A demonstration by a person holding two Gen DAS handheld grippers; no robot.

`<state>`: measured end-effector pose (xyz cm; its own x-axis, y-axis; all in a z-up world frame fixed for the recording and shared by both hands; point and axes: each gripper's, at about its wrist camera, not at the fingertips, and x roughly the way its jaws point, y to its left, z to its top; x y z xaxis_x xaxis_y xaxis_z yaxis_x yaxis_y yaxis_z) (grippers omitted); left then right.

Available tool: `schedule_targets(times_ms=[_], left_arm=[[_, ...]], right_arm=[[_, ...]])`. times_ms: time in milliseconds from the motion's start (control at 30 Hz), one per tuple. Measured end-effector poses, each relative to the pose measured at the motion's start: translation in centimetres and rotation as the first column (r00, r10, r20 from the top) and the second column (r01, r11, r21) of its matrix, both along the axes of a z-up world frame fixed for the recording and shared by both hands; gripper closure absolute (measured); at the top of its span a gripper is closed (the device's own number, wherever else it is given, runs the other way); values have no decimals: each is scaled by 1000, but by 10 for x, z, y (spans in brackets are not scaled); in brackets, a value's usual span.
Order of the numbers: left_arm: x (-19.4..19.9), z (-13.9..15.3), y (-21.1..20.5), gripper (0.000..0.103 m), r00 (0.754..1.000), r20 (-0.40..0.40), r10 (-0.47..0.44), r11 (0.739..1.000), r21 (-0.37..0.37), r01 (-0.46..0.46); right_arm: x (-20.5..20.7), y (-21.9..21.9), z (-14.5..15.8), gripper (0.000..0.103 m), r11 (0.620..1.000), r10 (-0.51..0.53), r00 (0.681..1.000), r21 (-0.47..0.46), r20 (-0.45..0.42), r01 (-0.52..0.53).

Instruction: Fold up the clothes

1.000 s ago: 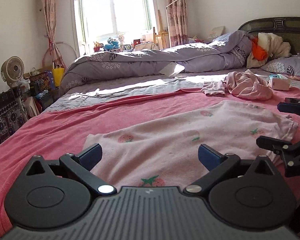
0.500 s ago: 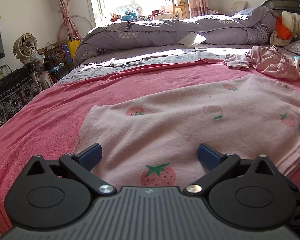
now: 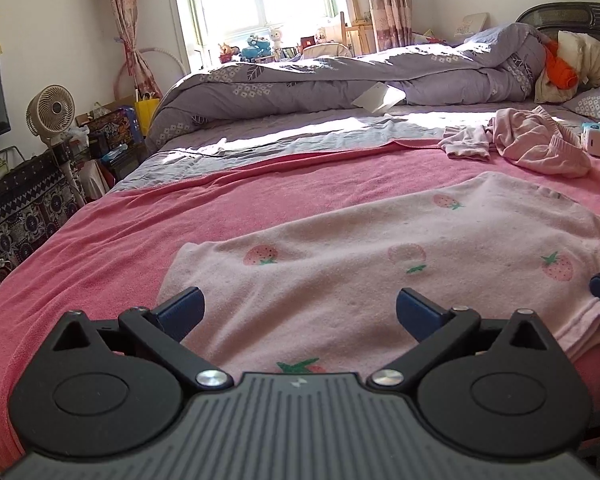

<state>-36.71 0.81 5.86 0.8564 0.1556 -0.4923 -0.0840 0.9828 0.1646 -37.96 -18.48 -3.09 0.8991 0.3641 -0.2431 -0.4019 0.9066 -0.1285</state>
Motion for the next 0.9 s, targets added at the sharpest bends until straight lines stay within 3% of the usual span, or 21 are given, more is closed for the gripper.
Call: schedule_targets(times_ms=[67,100,167,200,267,333,367,400,467,567,633,700,733,800,900], left_arm=[[-1,9,8,0,997,18,-72,997,1,72],[-1,15,15,0,988,28,-153,988,12,152],[0,26,27,0,953,60,-297,954,61,294],[2,33,34,0,925,81,-371,926,98,363],[9,43,45,0,847,129,-517,855,130,502],[24,50,55,0,759,131,-638,770,100,630],[35,51,59,0,729,108,-676,737,63,673],[49,50,59,0,717,65,-694,719,10,695],[74,42,57,0,686,-6,-727,685,-75,725],[96,23,48,0,614,-77,-786,619,-118,777],[102,10,38,1,566,-132,-814,579,-117,807],[107,-7,29,1,512,-193,-837,538,-118,835],[108,-17,27,1,495,-223,-840,529,-126,839],[112,-30,29,0,491,-250,-835,537,-171,826],[112,-34,40,0,498,-246,-832,547,-212,810]], right_arm=[[6,-11,7,0,994,104,994,-12,-31,-105],[14,-21,15,0,975,219,973,-24,-66,-221],[35,-43,37,0,900,424,898,-56,-121,-433],[46,-52,51,0,874,470,875,-77,-117,-480],[73,-66,85,0,848,516,854,-99,-70,-521],[111,-69,118,0,820,563,823,-72,-80,-568],[131,-65,131,0,801,588,801,-58,-113,-596],[146,-57,138,0,765,630,762,-52,-152,-642],[169,-36,146,0,654,729,647,-53,-226,-755],[180,6,129,0,466,813,483,-135,-326,-874],[187,31,110,0,393,813,413,-135,-410,-909],[196,52,90,0,324,799,321,-85,-509,-942],[197,59,81,0,299,789,286,-68,-544,-952],[197,67,64,0,259,783,240,-50,-574,-965],[199,60,62,0,267,794,245,-43,-557,-963]])
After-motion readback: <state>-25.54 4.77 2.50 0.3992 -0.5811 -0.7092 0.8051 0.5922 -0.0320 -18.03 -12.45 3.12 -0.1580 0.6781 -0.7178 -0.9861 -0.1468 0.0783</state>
